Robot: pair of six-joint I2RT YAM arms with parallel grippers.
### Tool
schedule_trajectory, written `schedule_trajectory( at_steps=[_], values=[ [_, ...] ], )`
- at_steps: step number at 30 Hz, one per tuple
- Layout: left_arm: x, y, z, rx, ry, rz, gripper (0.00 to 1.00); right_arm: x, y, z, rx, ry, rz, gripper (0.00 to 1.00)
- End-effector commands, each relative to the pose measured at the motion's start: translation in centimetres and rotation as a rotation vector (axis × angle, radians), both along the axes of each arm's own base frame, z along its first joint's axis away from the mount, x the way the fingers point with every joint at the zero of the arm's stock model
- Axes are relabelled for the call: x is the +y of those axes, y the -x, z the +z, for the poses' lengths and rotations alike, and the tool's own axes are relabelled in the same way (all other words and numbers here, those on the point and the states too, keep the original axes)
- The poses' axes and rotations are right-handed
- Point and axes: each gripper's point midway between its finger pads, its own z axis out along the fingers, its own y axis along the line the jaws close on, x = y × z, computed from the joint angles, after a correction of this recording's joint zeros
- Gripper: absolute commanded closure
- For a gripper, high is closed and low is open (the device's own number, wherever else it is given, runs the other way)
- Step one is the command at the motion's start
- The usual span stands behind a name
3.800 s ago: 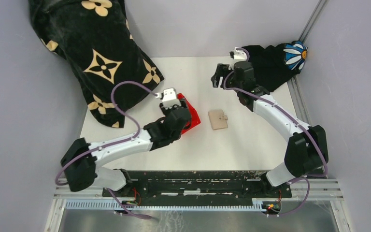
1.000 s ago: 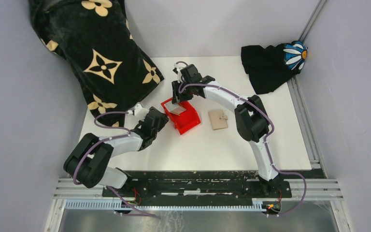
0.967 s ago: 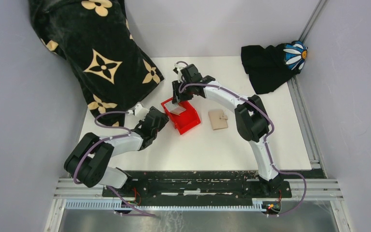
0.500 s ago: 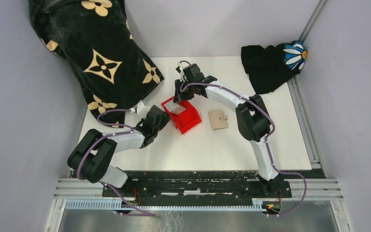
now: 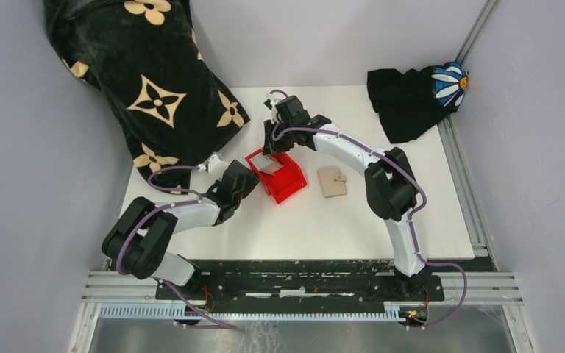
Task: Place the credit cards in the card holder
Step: Pick up the credit card from the storage box.
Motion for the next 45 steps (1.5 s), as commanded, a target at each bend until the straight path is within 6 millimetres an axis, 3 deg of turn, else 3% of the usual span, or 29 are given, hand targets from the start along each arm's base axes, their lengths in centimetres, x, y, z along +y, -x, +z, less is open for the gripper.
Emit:
schedule_trajectory(
  at_steps=[1, 9, 15, 20, 24, 30, 37, 45],
  values=[
    [-1.1, -1.4, 3.8, -0.103, 0.043, -0.028, 0.42, 0.4, 0.8, 4.2, -0.078, -0.03, 0.011, 0.78],
    [-0.6, -1.0, 5.1, -0.13, 0.015, -0.038, 0.42, -2.3, 0.6, 4.3, -0.201, 0.157, -0.035, 0.99],
    [0.3, -0.4, 7.1, -0.176, -0.085, -0.042, 0.41, -5.0, -0.3, 5.7, -0.346, 0.28, -0.078, 0.99],
    [0.0, 0.1, 10.5, -0.261, -0.141, -0.094, 0.4, -6.3, 0.2, 8.6, -0.412, 0.273, -0.09, 0.99],
    [-1.5, 0.6, 13.3, -0.356, -0.168, -0.219, 0.38, -7.9, 2.7, 10.7, -0.414, 0.226, -0.087, 0.99],
    [-5.6, 2.4, 15.8, -0.53, -0.11, -0.488, 0.38, -10.0, 8.8, 11.3, -0.341, 0.087, -0.056, 0.99],
    [-10.8, 6.9, 16.3, -0.672, -0.021, -0.872, 0.39, -11.9, 15.5, 10.7, -0.236, -0.068, -0.001, 0.99],
    [-13.4, 12.2, 16.6, -0.745, 0.049, -1.162, 0.38, -13.8, 20.0, 9.4, -0.168, -0.145, 0.019, 0.99]
  ],
)
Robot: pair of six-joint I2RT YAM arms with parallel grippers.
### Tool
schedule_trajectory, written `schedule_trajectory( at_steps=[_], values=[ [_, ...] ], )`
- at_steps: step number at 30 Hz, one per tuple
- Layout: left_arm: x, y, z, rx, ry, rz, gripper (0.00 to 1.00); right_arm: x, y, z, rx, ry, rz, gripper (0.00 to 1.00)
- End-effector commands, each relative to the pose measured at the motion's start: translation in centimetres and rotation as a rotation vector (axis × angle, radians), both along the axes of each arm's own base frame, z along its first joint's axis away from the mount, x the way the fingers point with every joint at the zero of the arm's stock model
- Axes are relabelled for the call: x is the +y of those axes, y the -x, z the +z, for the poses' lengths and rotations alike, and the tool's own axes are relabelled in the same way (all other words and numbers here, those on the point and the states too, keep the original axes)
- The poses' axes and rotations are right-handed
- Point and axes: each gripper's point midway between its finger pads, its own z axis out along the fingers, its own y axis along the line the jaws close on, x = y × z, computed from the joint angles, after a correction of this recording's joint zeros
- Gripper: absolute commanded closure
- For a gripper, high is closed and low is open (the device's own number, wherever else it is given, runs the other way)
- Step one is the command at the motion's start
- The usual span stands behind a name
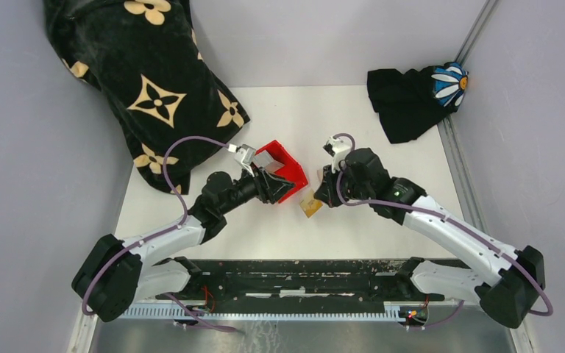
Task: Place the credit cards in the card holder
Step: Pick up the credit card from the storage box.
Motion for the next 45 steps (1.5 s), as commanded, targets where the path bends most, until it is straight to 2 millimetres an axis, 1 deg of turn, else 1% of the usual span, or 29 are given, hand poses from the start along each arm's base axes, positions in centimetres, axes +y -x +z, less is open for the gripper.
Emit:
schedule_trajectory(
  at_steps=[1, 3, 8, 10, 13, 18, 25, 29, 37, 42, 45],
  values=[
    [-2.2, 4.3, 2.4, -0.161, 0.027, -0.262, 0.39, 0.2, 1.9, 1.7, 0.003, -0.114, 0.024, 0.99],
    [-2.5, 5.4, 2.4, -0.178, 0.025, -0.309, 0.4, -0.2, 2.6, 2.0, 0.006, -0.131, 0.026, 0.99],
    [-2.8, 8.0, 1.4, -0.185, 0.018, -0.405, 0.42, -0.8, 4.2, 3.1, 0.014, -0.174, 0.042, 0.99],
    [-3.2, 8.9, 0.9, -0.185, 0.012, -0.446, 0.45, -0.8, 4.6, 3.1, 0.025, -0.185, 0.05, 0.99],
    [-3.8, 9.9, 0.4, -0.18, 0.003, -0.486, 0.46, -0.8, 5.0, 2.9, 0.04, -0.193, 0.062, 0.99],
    [-4.1, 9.9, 0.3, -0.193, -0.006, -0.481, 0.45, -0.4, 5.8, 2.1, 0.082, -0.21, 0.087, 0.99],
    [-4.2, 9.4, -0.1, -0.202, -0.03, -0.465, 0.45, -0.1, 6.9, 2.1, 0.119, -0.247, 0.12, 0.99],
    [-4.4, 9.4, -0.9, -0.184, -0.05, -0.478, 0.45, 0.2, 7.6, 2.2, 0.143, -0.273, 0.153, 0.99],
    [-5.2, 10.1, -2.0, -0.135, -0.056, -0.556, 0.45, 1.2, 7.2, 2.2, 0.155, -0.285, 0.179, 0.99],
    [-5.3, 10.7, -1.8, -0.136, -0.039, -0.597, 0.5, 1.4, 6.8, 1.7, 0.16, -0.263, 0.175, 0.99],
    [-5.4, 11.2, -1.9, -0.127, -0.038, -0.63, 0.57, 1.5, 6.6, 1.4, 0.161, -0.259, 0.173, 0.99]
  ],
)
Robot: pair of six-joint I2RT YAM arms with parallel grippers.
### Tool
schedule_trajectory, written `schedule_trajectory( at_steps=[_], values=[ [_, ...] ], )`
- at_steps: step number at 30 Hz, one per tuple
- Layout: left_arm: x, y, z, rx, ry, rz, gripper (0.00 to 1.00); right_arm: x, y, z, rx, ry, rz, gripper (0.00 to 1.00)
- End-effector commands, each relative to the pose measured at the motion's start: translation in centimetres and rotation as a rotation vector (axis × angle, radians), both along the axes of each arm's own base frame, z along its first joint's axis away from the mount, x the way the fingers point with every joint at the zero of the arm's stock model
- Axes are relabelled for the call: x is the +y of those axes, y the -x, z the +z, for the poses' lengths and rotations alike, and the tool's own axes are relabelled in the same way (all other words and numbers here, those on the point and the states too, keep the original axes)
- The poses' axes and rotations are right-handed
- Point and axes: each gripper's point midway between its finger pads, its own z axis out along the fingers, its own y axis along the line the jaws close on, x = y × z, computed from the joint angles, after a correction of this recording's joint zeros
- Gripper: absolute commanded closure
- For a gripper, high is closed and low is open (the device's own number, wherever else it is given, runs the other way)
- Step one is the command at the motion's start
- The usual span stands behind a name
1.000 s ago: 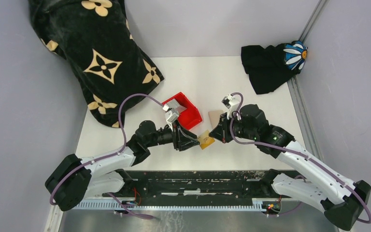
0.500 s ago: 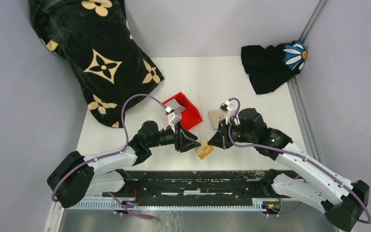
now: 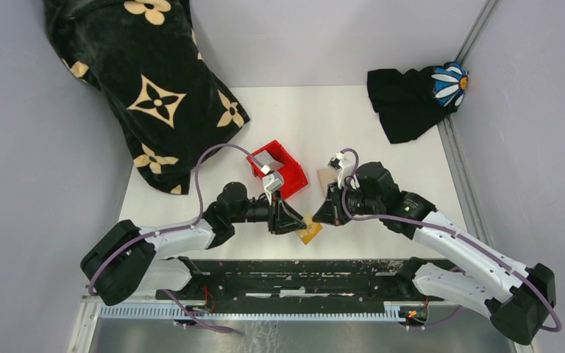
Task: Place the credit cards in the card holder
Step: Pick up the credit card from the storage box.
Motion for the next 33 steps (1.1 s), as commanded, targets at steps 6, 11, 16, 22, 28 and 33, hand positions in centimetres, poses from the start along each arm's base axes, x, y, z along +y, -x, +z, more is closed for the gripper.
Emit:
schedule_trajectory(
  at_steps=[6, 11, 16, 22, 28, 33],
  values=[
    [-1.1, 1.5, 2.3, -0.06, 0.069, -0.151, 0.81, 1.3, -1.4, 1.4, -0.047, -0.054, 0.01, 0.99],
    [-1.3, 1.7, 1.8, -0.036, 0.054, -0.186, 0.97, 1.1, -2.6, 1.6, -0.051, -0.053, -0.012, 0.99],
    [-1.4, 1.2, 1.3, -0.017, 0.057, -0.181, 0.97, 0.6, -4.0, 1.5, -0.068, -0.023, -0.039, 0.97],
    [-1.4, -2.1, 1.6, -0.011, 0.053, -0.025, 0.97, -2.2, -6.1, 1.8, -0.209, 0.103, -0.143, 0.51],
    [-2.3, -6.2, 2.9, 0.076, 0.093, 0.183, 0.97, -3.5, -7.5, 1.2, -0.267, 0.107, -0.261, 0.42],
    [-2.6, -8.7, 4.7, 0.169, 0.214, 0.319, 0.97, -3.2, -8.4, 0.8, -0.281, 0.016, -0.344, 0.42]
  ],
)
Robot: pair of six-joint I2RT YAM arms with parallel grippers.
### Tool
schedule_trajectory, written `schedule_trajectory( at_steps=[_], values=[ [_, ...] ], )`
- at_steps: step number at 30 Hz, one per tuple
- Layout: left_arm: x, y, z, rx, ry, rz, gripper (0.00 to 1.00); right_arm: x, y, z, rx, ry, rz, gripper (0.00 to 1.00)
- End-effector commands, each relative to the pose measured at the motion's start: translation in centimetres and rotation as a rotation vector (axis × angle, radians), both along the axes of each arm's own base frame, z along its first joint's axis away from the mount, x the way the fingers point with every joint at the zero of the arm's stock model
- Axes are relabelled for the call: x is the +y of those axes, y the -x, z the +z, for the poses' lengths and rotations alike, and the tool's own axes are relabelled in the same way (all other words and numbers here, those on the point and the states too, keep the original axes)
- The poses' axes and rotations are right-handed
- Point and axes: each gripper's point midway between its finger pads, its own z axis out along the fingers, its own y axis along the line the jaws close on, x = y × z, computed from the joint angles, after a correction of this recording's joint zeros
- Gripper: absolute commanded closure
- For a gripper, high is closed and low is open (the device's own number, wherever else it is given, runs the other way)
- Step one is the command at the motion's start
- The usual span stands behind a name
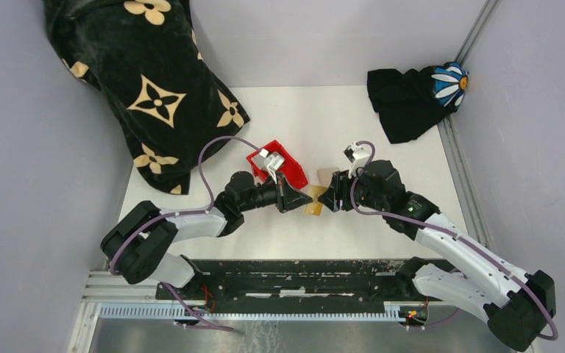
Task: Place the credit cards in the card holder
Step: Pick up the credit card from the storage box.
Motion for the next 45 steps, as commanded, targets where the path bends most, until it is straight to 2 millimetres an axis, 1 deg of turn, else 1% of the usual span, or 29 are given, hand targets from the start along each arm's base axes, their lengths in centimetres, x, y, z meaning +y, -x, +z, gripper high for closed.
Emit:
schedule_trajectory(
  at_steps=[1, 4, 7, 13, 17, 21, 25, 27, 32, 34, 38, 40, 45],
  values=[
    [-0.7, -3.5, 4.3, 0.068, 0.183, 0.177, 0.97, 0.1, -2.1, 0.7, -0.082, -0.096, -0.105, 0.41],
    [-0.9, -4.3, 4.9, 0.112, 0.229, 0.21, 0.97, -0.1, -2.8, 0.2, -0.1, -0.11, -0.147, 0.41],
    [-1.2, -4.7, 5.0, 0.162, 0.249, 0.222, 0.97, 0.0, -3.4, -0.2, -0.113, -0.135, -0.169, 0.41],
    [-1.9, -5.3, 3.9, 0.234, 0.248, 0.222, 0.97, 0.1, -4.4, -0.3, -0.112, -0.207, -0.197, 0.44],
    [-2.0, -5.4, 3.7, 0.263, 0.276, 0.198, 0.97, -0.3, -5.4, -0.3, -0.089, -0.285, -0.21, 0.47],
    [-1.9, -5.8, 3.5, 0.308, 0.324, 0.174, 0.97, -0.2, -6.0, -0.4, -0.03, -0.396, -0.185, 0.5],
    [-1.5, -6.0, 4.1, 0.343, 0.42, 0.126, 0.97, 0.0, -6.4, -0.9, 0.004, -0.464, -0.165, 0.51],
    [-1.4, -6.1, 4.1, 0.366, 0.45, 0.109, 0.97, 0.2, -6.6, -1.1, 0.019, -0.495, -0.155, 0.52],
    [-1.5, -6.6, 3.9, 0.38, 0.482, 0.086, 0.97, 0.8, -6.6, -0.7, 0.037, -0.561, -0.117, 0.54],
    [-1.7, -6.7, 3.6, 0.384, 0.477, 0.082, 0.97, 0.8, -6.7, -0.9, 0.048, -0.574, -0.116, 0.57],
    [-2.0, -6.9, 3.1, 0.398, 0.473, 0.074, 0.97, 1.0, -6.8, -1.2, 0.071, -0.619, -0.113, 0.74],
    [-2.1, -6.9, 3.0, 0.402, 0.475, 0.07, 0.97, 1.1, -6.9, -1.2, 0.085, -0.649, -0.116, 0.79],
    [-2.2, -7.1, 2.3, 0.413, 0.464, 0.072, 0.97, 0.7, -7.3, -1.4, 0.096, -0.689, -0.129, 0.98]
  ],
)
